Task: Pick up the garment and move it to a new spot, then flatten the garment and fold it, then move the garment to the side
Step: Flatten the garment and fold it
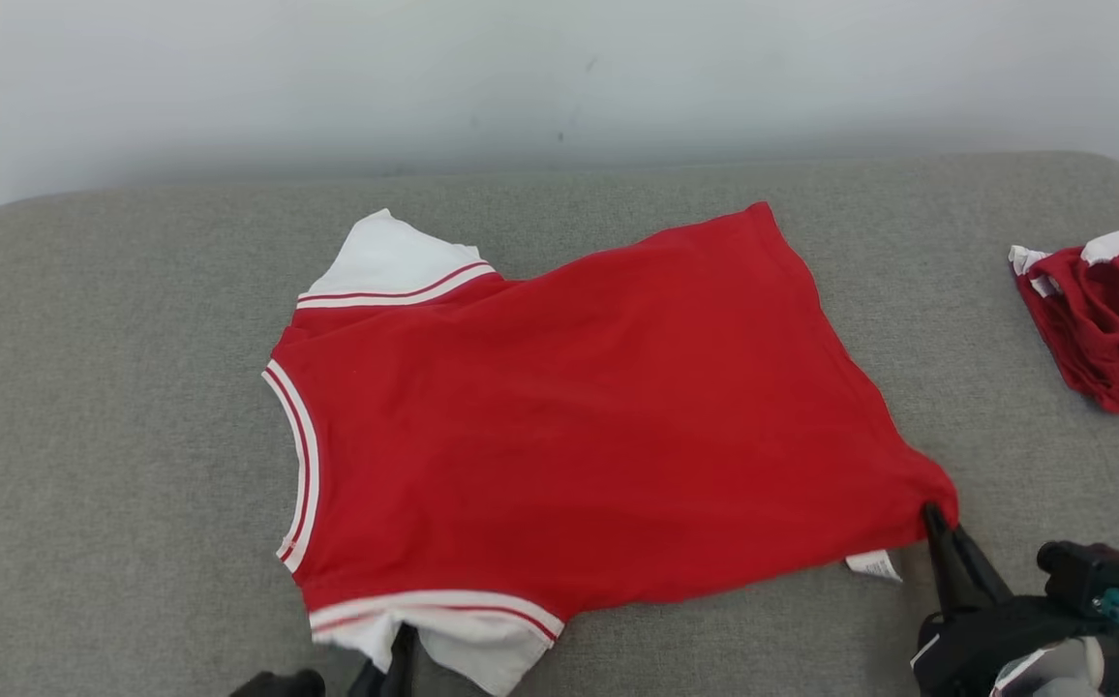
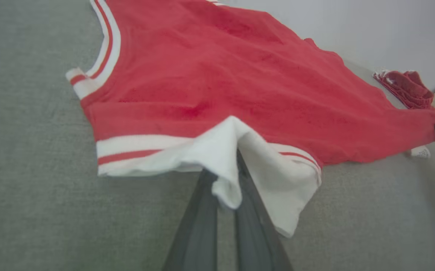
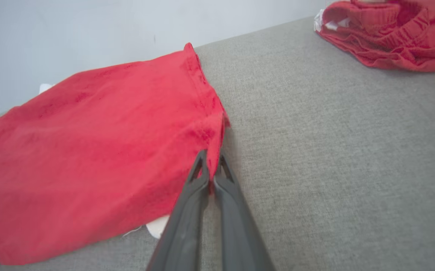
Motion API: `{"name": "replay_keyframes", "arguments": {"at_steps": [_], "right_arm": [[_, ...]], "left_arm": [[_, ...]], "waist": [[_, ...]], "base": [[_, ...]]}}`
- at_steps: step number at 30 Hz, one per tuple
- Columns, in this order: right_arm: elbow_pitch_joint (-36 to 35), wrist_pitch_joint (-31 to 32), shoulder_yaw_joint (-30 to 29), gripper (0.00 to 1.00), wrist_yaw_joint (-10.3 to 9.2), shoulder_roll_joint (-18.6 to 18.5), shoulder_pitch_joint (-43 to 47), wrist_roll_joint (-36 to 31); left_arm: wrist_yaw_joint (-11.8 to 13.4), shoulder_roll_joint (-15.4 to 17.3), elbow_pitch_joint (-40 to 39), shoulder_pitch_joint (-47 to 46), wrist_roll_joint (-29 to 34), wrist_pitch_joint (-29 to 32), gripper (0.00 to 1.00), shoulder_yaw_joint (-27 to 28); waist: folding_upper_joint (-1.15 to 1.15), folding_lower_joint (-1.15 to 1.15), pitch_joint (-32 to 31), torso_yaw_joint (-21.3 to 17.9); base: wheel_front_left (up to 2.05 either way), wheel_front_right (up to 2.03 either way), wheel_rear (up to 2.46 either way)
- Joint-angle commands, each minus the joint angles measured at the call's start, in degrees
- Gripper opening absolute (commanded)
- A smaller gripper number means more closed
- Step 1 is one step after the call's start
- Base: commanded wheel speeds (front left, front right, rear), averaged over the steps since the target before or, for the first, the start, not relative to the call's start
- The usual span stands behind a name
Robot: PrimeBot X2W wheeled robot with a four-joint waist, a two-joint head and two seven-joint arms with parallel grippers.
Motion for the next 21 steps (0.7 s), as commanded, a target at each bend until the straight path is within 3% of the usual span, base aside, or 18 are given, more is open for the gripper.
{"name": "replay_keyframes", "arguments": {"at_steps": [1,7,11,15,21], "right_arm": [[-2.2,0.0,-0.3,0.00,-0.15,-0.5,0.3,0.5],[-8.6,0.0,0.3,0.00,-0.15,-1.7,-2.5,2.8],[-11.0,0.0,2.5,0.00,-0.15,-3.3,-8.3,6.5],[-11.3,1.3,5.0,0.00,-0.15,-6.1,-19.0,9.5],[-9.5,5.4,5.1,0.00,-0.15,-9.3,-40.4,14.5]], "left_arm": [[0.1,0.7,-2.1,-1.1,-0.2,0.0,0.00,0.4],[0.1,2.6,-8.1,-7.1,-2.7,0.7,0.00,0.5],[0.1,5.7,-10.9,-16.9,-5.7,4.5,0.00,0.0],[0.1,8.5,-10.5,-31.0,-10.5,10.3,0.00,0.9],[0.3,11.1,-5.1,-57.9,-11.9,17.0,0.00,2.9]], "waist": [[-0.01,-0.01,0.3,-0.4],[-0.01,-0.01,1.3,-1.1],[-0.01,-0.01,3.6,-1.7],[-0.01,-0.01,9.0,-2.1],[-0.01,-0.01,20.4,-3.5]], "base": [[0.00,0.00,0.00],[0.00,0.00,0.00],[0.00,0.00,0.00],[0.00,0.00,0.00],[0.00,0.00,0.00]]}}
